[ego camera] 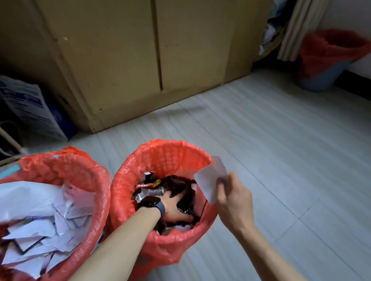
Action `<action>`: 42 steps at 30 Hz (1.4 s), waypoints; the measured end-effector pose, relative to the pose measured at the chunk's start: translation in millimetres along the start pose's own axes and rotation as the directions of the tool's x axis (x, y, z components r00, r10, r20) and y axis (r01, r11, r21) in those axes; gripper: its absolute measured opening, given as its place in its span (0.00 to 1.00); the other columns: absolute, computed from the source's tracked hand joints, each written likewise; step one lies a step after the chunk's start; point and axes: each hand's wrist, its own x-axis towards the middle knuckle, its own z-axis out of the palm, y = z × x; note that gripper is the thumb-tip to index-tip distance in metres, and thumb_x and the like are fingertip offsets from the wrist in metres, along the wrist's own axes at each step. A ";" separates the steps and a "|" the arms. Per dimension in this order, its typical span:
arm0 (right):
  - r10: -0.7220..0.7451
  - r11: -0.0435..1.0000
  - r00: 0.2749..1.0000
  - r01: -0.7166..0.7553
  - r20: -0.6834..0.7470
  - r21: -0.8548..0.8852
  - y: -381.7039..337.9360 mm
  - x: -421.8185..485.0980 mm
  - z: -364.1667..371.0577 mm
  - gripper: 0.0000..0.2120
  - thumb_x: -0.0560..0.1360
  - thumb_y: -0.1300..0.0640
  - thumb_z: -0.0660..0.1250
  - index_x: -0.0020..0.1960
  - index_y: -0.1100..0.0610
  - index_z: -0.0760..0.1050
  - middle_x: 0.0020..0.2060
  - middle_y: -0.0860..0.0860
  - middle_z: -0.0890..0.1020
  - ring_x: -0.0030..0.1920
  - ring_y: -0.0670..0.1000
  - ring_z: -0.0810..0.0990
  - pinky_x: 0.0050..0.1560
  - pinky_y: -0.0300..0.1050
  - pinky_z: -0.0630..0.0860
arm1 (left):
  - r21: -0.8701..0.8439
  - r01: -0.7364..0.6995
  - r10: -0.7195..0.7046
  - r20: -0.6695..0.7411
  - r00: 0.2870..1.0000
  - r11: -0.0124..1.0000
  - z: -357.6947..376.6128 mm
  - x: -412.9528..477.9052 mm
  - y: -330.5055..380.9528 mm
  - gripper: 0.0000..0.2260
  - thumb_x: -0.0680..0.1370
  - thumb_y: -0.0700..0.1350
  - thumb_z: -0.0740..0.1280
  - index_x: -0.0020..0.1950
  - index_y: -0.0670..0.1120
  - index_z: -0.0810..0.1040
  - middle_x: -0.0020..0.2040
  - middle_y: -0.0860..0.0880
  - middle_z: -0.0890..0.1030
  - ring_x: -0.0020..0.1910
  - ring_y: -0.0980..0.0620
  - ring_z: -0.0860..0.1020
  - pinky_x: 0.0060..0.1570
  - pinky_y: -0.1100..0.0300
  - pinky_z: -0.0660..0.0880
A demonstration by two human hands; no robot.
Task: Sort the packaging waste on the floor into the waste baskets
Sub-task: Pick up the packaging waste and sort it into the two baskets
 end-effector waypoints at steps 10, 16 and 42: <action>0.025 0.997 0.999 -0.027 -0.032 -0.073 -14.9 6.7 -6.8 0.12 0.76 0.53 0.62 0.36 0.54 0.66 0.30 0.53 0.75 0.36 0.61 0.73 0.35 0.51 0.67 | -0.072 -0.154 0.128 -0.284 0.950 0.985 -55.6 -65.1 0.0 0.40 0.65 0.76 0.62 0.74 0.59 0.66 0.74 0.50 0.66 0.72 0.46 0.67 0.71 0.48 0.64; 0.099 0.956 0.977 -0.146 0.189 0.254 -47.7 11.4 -11.8 0.07 0.74 0.59 0.68 0.37 0.55 0.76 0.31 0.46 0.80 0.35 0.50 0.78 0.39 0.43 0.73 | -0.800 -0.321 0.097 -0.317 0.943 0.507 -101.5 -98.9 5.6 0.28 0.71 0.56 0.76 0.68 0.50 0.73 0.54 0.52 0.82 0.42 0.59 0.81 0.39 0.65 0.75; -0.530 0.704 0.677 0.687 0.511 -0.180 -104.9 -79.7 102.2 0.30 0.72 0.45 0.55 0.73 0.52 0.68 0.72 0.54 0.71 0.71 0.60 0.70 0.64 0.56 0.74 | -0.360 0.113 -0.302 -0.528 0.794 0.926 -61.1 -164.3 -214.6 0.17 0.71 0.57 0.69 0.57 0.54 0.79 0.57 0.53 0.81 0.59 0.50 0.78 0.60 0.56 0.72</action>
